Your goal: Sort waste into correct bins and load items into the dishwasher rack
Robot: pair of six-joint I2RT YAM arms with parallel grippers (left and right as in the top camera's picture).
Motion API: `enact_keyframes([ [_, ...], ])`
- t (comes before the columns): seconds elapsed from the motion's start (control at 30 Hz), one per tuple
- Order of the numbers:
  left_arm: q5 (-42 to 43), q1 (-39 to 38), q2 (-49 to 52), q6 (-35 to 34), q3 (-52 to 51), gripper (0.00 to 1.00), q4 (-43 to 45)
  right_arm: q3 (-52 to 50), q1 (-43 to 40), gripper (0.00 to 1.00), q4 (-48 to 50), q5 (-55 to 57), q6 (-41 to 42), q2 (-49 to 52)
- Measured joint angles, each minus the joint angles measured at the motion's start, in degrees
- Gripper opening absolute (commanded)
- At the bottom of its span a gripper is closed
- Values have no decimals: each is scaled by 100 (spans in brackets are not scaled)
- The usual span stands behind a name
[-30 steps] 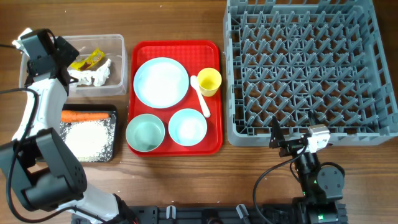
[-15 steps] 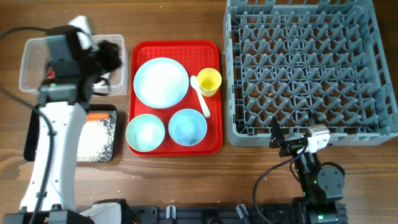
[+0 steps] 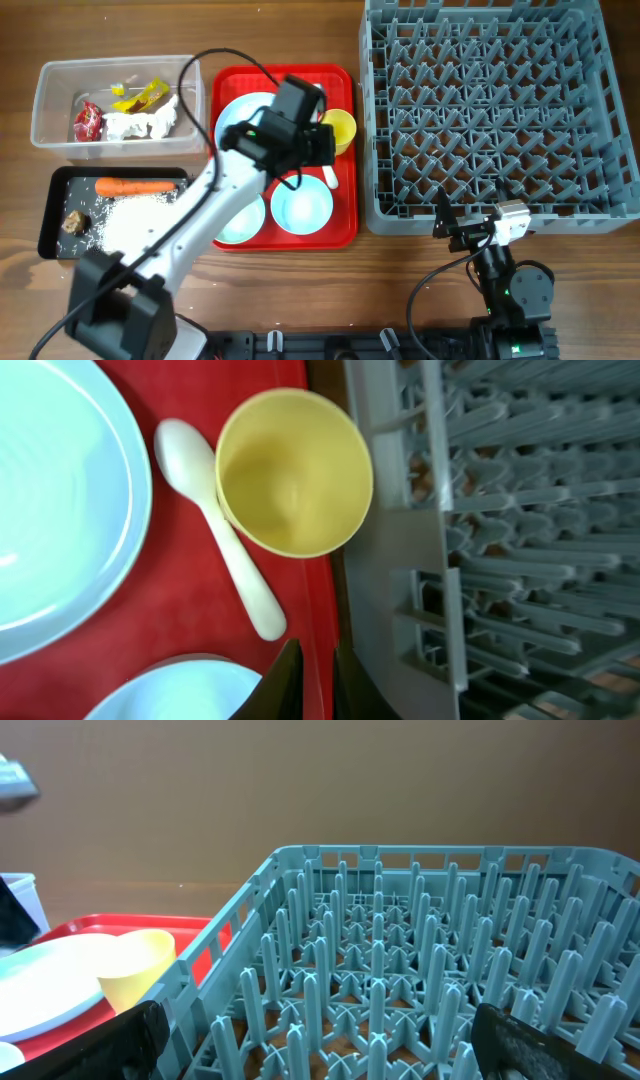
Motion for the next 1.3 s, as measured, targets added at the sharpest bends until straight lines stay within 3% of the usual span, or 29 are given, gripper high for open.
enact_keyframes([
  [0.17,-411,-264,227,-448,0,4,-138,0,0,100,0,0,0,0],
  [0.47,-717,-280,610,-638,0,4,-188,0,0,100,0,0,0,0],
  [0.83,-1373,-267,975,-1665,0,9,66,0,0,100,0,0,0,0],
  [1.1,-1346,-46,975,-1641,0,12,-66,0,0,100,0,0,0,0],
  [1.3,-1036,870,975,-1073,0,18,-468,0,0,100,0,0,0,0],
])
